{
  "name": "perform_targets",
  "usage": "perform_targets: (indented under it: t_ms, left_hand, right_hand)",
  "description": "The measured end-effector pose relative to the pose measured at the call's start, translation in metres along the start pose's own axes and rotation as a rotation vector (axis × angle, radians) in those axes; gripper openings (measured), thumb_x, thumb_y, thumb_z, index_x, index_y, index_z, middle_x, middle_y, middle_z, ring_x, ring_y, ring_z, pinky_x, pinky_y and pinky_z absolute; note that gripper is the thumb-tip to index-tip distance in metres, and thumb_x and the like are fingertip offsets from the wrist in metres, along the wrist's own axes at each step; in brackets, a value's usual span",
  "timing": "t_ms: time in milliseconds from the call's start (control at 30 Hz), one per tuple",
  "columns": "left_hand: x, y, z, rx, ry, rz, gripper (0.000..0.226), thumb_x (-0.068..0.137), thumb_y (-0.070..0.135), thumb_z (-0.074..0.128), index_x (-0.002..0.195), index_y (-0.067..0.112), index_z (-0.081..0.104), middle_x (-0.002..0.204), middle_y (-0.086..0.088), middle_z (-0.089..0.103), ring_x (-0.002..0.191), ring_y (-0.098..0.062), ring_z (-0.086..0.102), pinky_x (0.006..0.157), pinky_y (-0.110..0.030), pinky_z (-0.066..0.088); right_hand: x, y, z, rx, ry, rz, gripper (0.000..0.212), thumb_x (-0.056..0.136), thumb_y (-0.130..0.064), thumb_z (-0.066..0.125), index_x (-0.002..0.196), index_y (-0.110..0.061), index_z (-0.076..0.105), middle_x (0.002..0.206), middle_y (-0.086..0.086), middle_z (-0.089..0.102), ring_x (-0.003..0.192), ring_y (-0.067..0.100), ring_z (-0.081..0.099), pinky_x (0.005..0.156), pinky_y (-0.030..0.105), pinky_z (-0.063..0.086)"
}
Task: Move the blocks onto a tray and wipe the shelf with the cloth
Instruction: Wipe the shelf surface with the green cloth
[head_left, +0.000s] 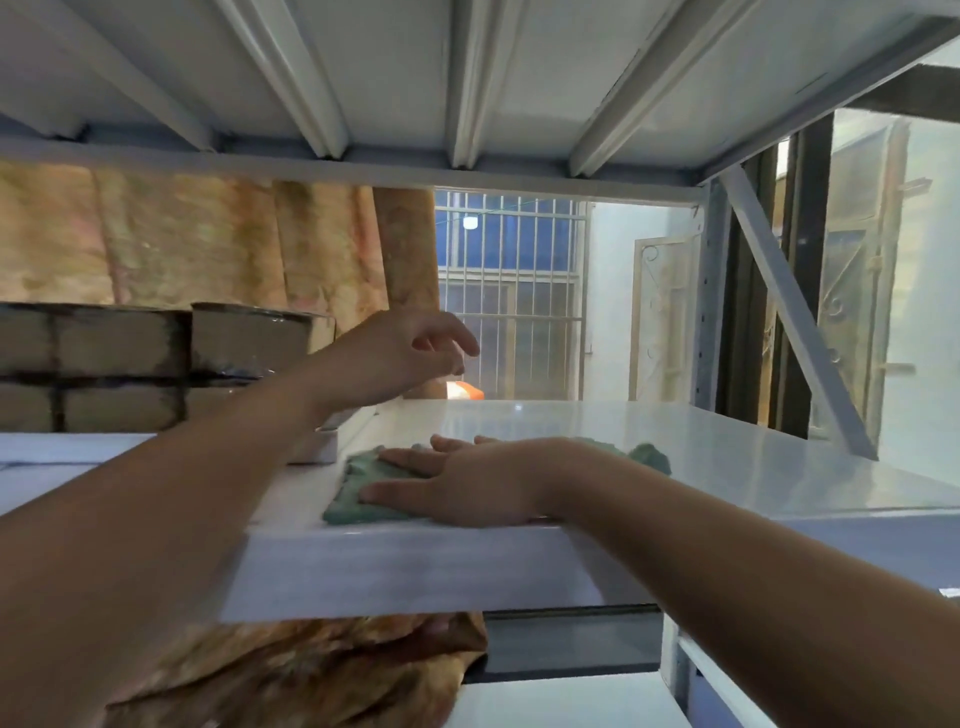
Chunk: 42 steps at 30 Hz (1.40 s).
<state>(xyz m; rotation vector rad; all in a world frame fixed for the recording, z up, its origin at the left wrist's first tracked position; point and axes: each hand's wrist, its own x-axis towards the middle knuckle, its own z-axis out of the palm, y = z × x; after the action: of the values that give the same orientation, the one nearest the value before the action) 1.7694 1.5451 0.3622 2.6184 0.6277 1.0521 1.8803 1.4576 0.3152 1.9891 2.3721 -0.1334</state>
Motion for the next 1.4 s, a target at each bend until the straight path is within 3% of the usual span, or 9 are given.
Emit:
perform_targets:
  t_ms: [300,433,633,833,967,1067,1233,1333,1400]
  left_hand:
    - [-0.015,0.020,-0.011,-0.055,0.242,0.093,0.023,0.089,0.016,0.051,0.089,0.032,0.068,0.080,0.009,0.069,0.080,-0.015,0.066,0.077,-0.046,0.053]
    - [-0.017,0.009,-0.009,-0.017,0.110,-0.020,0.018,0.087,0.019,0.054,0.095,0.029,0.067,0.082,0.004,0.071,0.088,-0.032,0.064,0.078,-0.047,0.052]
    - [-0.013,-0.002,-0.001,0.073,-0.012,-0.091,0.018,0.084,0.021,0.055,0.092,0.032,0.066,0.084,0.002,0.071,0.081,-0.015,0.062,0.071,-0.029,0.046]
    - [-0.011,-0.003,0.012,0.156,-0.122,-0.060,0.015,0.083,0.020,0.059,0.092,0.028,0.068,0.087,0.002,0.066,0.078,-0.008,0.056,0.068,-0.022,0.041]
    - [-0.010,-0.001,0.023,0.210,-0.191,-0.052,0.015,0.084,0.022,0.058,0.093,0.029,0.067,0.093,0.009,0.065,0.087,-0.007,0.057,0.073,-0.023,0.043]
    - [-0.011,0.003,0.025,0.240,-0.236,-0.049,0.016,0.084,0.022,0.057,0.094,0.028,0.069,0.096,0.006,0.068,0.090,-0.009,0.060,0.081,-0.028,0.046]
    - [-0.012,0.012,0.028,0.117,-0.244,-0.045,0.011,0.085,0.024,0.060,0.089,0.027,0.070,0.082,0.011,0.072,0.073,0.003,0.063,0.068,-0.019,0.044]
    - [-0.015,0.013,0.026,-0.024,-0.425,-0.067,0.017,0.087,0.032,0.060,0.097,0.023,0.071,0.099,-0.001,0.070,0.091,-0.013,0.062,0.080,-0.026,0.046]
    - [-0.018,0.014,0.019,-0.098,-0.574,-0.080,0.031,0.081,0.047,0.060,0.106,0.031,0.068,0.111,0.009,0.066,0.104,-0.007,0.059,0.089,-0.021,0.045]
  right_hand:
    - [0.000,-0.021,-0.001,0.046,-0.015,-0.029,0.072,0.077,-0.081,0.016,0.142,-0.055,0.001,0.159,0.001,-0.002,0.146,0.026,-0.003,0.112,0.050,0.003]
    - [-0.006,-0.044,0.000,0.065,-0.022,-0.107,0.072,0.083,-0.076,0.019,0.146,-0.046,0.002,0.159,-0.005,0.001,0.145,0.022,-0.008,0.111,0.049,0.001]
    - [-0.006,-0.024,-0.002,0.040,-0.009,-0.165,0.060,0.096,-0.055,0.017,0.150,-0.029,0.011,0.159,-0.001,0.006,0.146,0.018,-0.003,0.114,0.042,-0.003]
    - [-0.022,0.032,-0.006,0.075,0.039,0.190,0.070,0.081,-0.078,0.015,0.144,-0.049,0.011,0.159,-0.010,0.004,0.145,0.015,0.005,0.111,0.048,-0.003]
    - [-0.018,0.036,-0.002,0.173,0.095,0.230,0.074,0.078,-0.081,0.021,0.144,-0.048,0.017,0.159,-0.004,0.009,0.144,0.021,0.013,0.111,0.046,0.007]
    - [-0.027,0.041,-0.004,0.205,0.190,0.118,0.067,0.083,-0.074,0.031,0.140,-0.040,0.036,0.151,-0.004,0.035,0.133,0.017,0.036,0.102,0.036,0.025]
    - [-0.063,0.087,-0.018,0.176,0.382,0.172,0.051,0.091,-0.053,0.042,0.134,-0.027,0.048,0.141,-0.001,0.048,0.122,0.018,0.048,0.102,0.034,0.034]
    - [-0.080,0.111,-0.010,0.132,0.221,0.294,0.053,0.092,-0.057,0.037,0.138,-0.033,0.042,0.143,-0.002,0.046,0.124,0.018,0.046,0.106,0.038,0.031]
    - [-0.086,0.119,-0.003,0.154,0.198,0.328,0.054,0.091,-0.062,0.030,0.140,-0.041,0.036,0.146,-0.003,0.042,0.128,0.019,0.042,0.106,0.039,0.027]
